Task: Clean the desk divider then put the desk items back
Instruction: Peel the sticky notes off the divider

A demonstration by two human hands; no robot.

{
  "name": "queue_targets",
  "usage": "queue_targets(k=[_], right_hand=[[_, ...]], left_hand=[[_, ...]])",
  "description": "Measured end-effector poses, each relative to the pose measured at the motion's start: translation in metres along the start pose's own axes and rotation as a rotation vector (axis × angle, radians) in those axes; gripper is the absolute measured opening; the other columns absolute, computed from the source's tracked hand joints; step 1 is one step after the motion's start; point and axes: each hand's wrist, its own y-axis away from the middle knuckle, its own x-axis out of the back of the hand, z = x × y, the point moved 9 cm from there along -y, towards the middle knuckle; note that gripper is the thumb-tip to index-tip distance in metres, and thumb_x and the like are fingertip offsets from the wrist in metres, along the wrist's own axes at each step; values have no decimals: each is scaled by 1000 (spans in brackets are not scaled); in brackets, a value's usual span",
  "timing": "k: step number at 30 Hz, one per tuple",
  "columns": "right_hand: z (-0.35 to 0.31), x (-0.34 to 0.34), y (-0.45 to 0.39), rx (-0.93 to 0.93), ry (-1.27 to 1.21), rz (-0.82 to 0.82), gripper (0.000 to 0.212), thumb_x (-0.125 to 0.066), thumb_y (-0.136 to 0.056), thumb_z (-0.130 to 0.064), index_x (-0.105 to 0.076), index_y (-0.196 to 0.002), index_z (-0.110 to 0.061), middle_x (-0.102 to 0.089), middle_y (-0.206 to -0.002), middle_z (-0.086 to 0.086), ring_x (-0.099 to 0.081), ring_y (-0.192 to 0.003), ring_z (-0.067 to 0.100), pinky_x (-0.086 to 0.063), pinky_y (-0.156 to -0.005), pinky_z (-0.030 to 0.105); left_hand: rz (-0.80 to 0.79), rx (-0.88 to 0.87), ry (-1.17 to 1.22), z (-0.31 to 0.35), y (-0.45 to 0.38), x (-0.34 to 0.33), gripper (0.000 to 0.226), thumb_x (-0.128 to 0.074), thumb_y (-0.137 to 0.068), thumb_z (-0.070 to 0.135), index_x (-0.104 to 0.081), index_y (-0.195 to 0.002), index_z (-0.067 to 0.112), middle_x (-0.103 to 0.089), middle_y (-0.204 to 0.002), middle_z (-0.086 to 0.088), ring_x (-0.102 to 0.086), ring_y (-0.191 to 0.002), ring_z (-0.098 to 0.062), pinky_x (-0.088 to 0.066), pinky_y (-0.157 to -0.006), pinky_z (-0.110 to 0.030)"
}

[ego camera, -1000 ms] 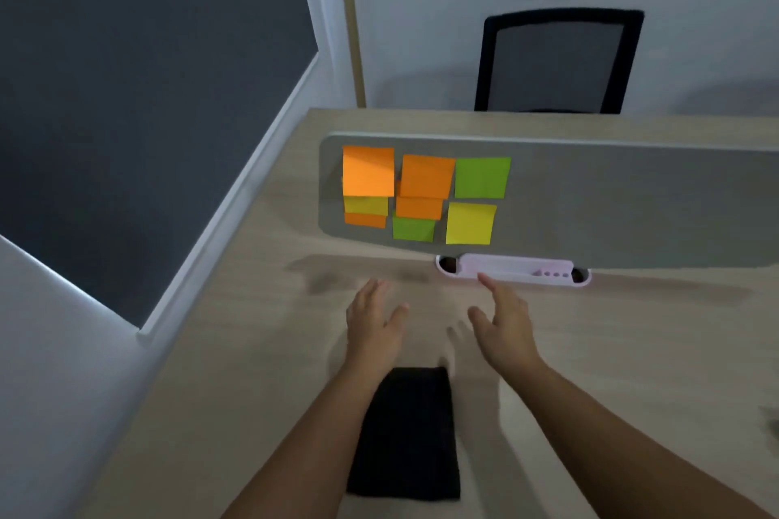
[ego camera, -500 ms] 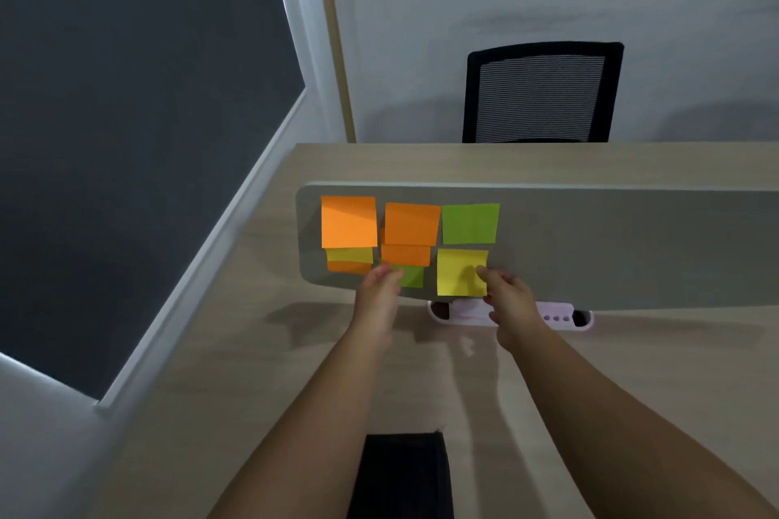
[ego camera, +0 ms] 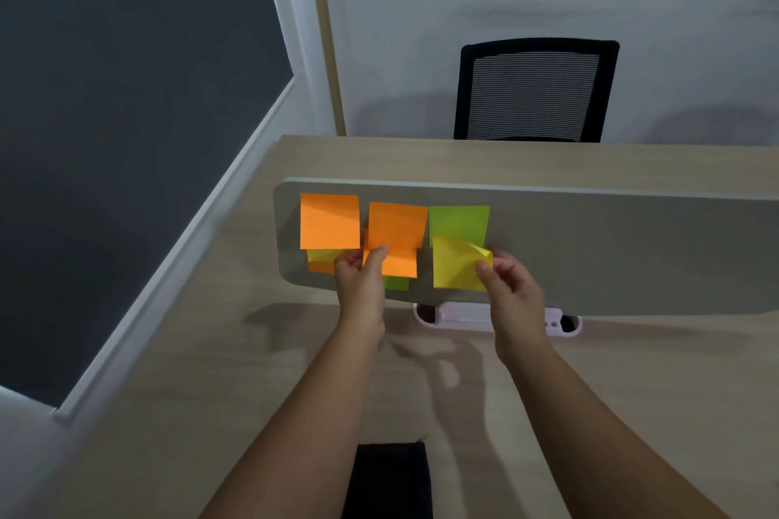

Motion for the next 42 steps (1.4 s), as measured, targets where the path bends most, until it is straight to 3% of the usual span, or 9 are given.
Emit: queue_targets(k=[4, 7, 16, 21, 25, 28, 34, 37, 42], right_hand=[[-22, -9, -2, 39, -108, 57, 16, -64, -87, -6, -62, -76, -18, -65, -91, 6, -59, -83, 11, -47, -79, 25], [-13, -7, 0, -19, -198, 124, 17, -63, -87, -6, -61, -75, -18, -62, -80, 0, -54, -77, 10, -44, -75, 24], [-8, -12, -2, -67, -242, 158, 17, -62, -87, -5, -59, -74, -15, -60, -77, 2, -52, -74, 13, -42, -73, 28], [-15, -21, -6, -40, -260, 162, 20, -63, -85, -2, -58, -71, -15, -58, -74, 2, -52, -69, 11, -43, -68, 24], [-11, -21, -11, -61, -274, 201, 18, -68, -80, -1, -60, -77, -16, -63, -84, 7, -58, -81, 21, -48, -77, 35], [-11, -18, -12, -73, -305, 228, 29, -67, -79, 6, -53, -85, -19, -60, -82, 4, -58, -76, 17, -49, -76, 31], [-3, -15, -13, -169, -327, 150, 30, -66, -79, 10, -57, -93, -15, -64, -84, 8, -62, -83, 25, -50, -85, 39], [14, 1, 1, -205, -323, 189, 33, -60, -83, 10, -58, -111, -8, -66, -88, 6, -63, -81, 20, -52, -78, 34], [51, 15, 22, -311, -360, 155, 38, -53, -86, 12, -56, -120, -2, -65, -100, 12, -60, -84, 20, -48, -73, 30]], left_hand=[[-2, -12, -15, 9, 1, 0, 40, -71, -83, 33, -57, -112, 10, -64, -103, 0, -59, -94, -18, -41, -80, -30], [8, 19, -16, 12, 0, -1, 36, -72, -83, 30, -58, -108, 9, -63, -99, -1, -58, -88, -19, -41, -80, -33], [-4, -50, 20, 9, 7, 4, 28, -69, -85, 9, -46, -101, 14, -62, -90, 5, -59, -83, -10, -44, -73, -26], [28, -133, -50, 16, 13, 4, 25, -67, -87, 21, -53, -109, 21, -62, -99, 2, -59, -89, -15, -43, -67, -25], [-17, -175, -65, 19, 14, -4, 21, -71, -79, 39, -62, -98, 41, -56, -118, 4, -58, -103, -14, -48, -84, -32], [30, -146, -106, 19, 9, -2, 25, -71, -67, 57, -59, -84, 42, -53, -122, -2, -56, -107, -22, -48, -87, -39], [-45, -98, -29, 15, 5, -5, 17, -67, -83, 46, -57, -89, 34, -52, -128, -6, -55, -108, -18, -40, -75, -23], [-71, -120, 0, 15, 8, -7, 13, -66, -87, 36, -54, -84, 29, -54, -119, -4, -53, -97, -15, -40, -71, -23], [-39, -135, 45, -1, 8, 8, 23, -62, -91, 22, -49, -73, 21, -47, -75, 2, -41, -70, -12, -32, -65, -25]])
